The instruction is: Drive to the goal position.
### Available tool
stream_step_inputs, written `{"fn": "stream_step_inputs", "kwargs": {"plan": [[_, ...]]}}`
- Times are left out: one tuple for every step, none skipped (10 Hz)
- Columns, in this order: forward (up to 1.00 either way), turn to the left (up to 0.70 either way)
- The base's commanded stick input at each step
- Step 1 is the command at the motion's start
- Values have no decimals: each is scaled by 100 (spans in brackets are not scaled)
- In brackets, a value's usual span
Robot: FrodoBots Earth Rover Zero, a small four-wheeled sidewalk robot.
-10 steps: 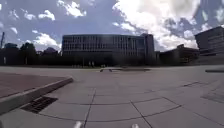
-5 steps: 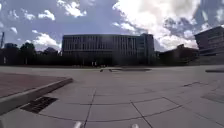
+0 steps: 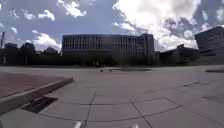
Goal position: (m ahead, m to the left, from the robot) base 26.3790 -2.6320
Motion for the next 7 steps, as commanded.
{"fn": "stream_step_inputs", "kwargs": {"plan": [[6,0],[6,0],[5,0],[5,0],[5,0],[5,0],[5,0]]}}
